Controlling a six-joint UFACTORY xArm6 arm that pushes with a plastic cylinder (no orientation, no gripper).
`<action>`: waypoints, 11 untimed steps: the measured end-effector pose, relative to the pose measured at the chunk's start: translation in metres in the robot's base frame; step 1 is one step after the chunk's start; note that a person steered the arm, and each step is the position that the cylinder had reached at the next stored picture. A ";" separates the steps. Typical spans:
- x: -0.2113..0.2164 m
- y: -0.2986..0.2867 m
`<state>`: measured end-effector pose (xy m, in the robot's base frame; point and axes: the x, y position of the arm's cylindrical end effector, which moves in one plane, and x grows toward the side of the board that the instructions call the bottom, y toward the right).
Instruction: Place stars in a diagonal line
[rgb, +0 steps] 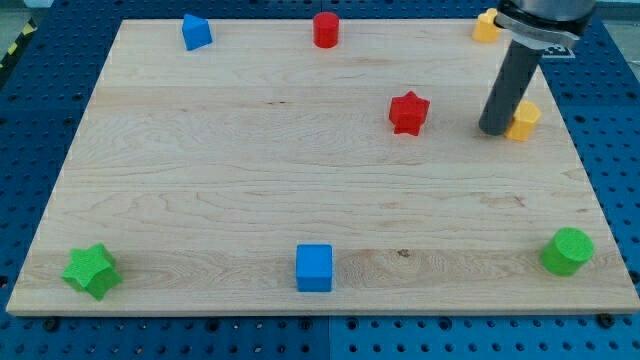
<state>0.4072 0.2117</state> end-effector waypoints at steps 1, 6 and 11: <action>0.000 0.007; 0.021 -0.216; 0.211 -0.378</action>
<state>0.6185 -0.1667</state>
